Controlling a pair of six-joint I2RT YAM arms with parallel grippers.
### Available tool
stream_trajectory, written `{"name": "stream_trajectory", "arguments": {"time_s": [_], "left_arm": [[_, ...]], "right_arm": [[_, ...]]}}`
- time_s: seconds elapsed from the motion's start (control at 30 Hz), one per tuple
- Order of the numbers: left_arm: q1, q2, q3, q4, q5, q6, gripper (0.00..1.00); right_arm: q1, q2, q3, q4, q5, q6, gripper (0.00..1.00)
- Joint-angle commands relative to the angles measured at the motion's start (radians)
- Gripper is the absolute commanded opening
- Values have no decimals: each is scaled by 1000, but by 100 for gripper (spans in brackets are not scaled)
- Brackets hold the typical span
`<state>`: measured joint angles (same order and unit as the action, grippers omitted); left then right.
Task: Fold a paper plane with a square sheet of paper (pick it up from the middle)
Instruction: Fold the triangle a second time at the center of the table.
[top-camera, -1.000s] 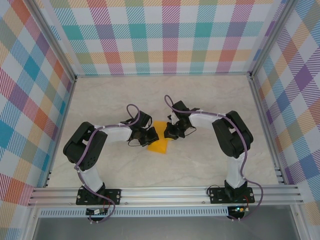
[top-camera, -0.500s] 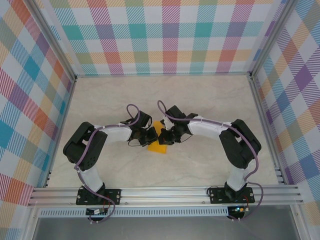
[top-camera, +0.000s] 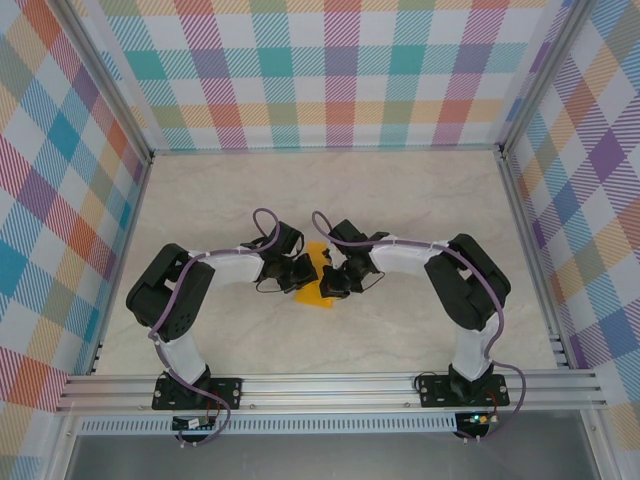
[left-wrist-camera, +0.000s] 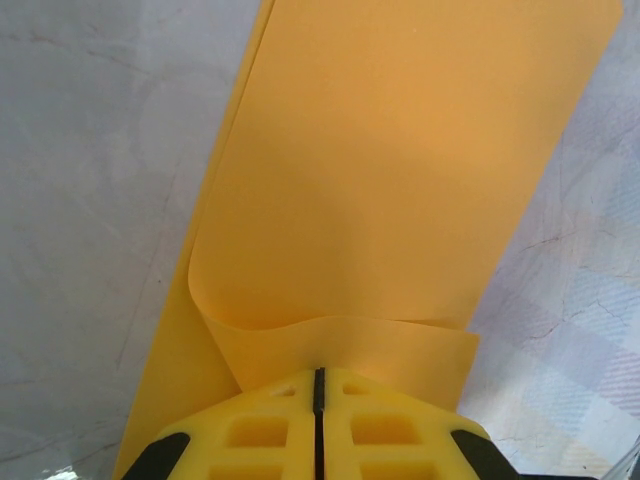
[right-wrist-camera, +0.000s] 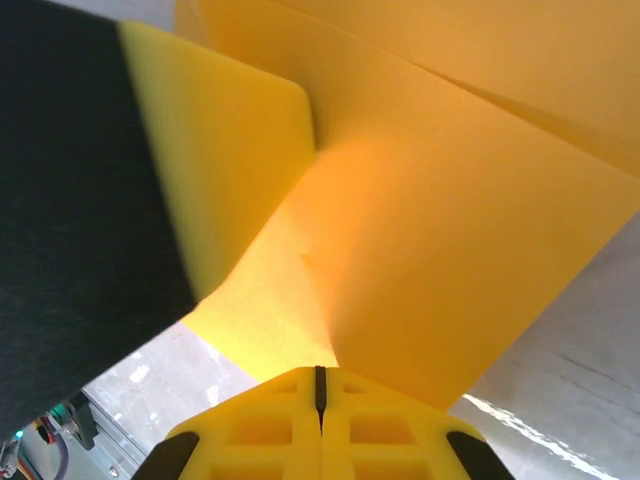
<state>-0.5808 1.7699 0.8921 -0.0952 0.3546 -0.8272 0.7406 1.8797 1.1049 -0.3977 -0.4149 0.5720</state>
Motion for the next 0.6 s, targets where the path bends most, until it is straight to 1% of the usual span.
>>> {"name": "stream_trajectory", "arguments": {"time_s": [0.0,0.57], "left_arm": [[-1,40,-40,-90,-31,-15,8],[0,48,-33,-107,-43,-14,8]], "right_arm": [[1,18,-18,-3,8,12,3],[0,-2,-65,-29,20,-6,2]]}}
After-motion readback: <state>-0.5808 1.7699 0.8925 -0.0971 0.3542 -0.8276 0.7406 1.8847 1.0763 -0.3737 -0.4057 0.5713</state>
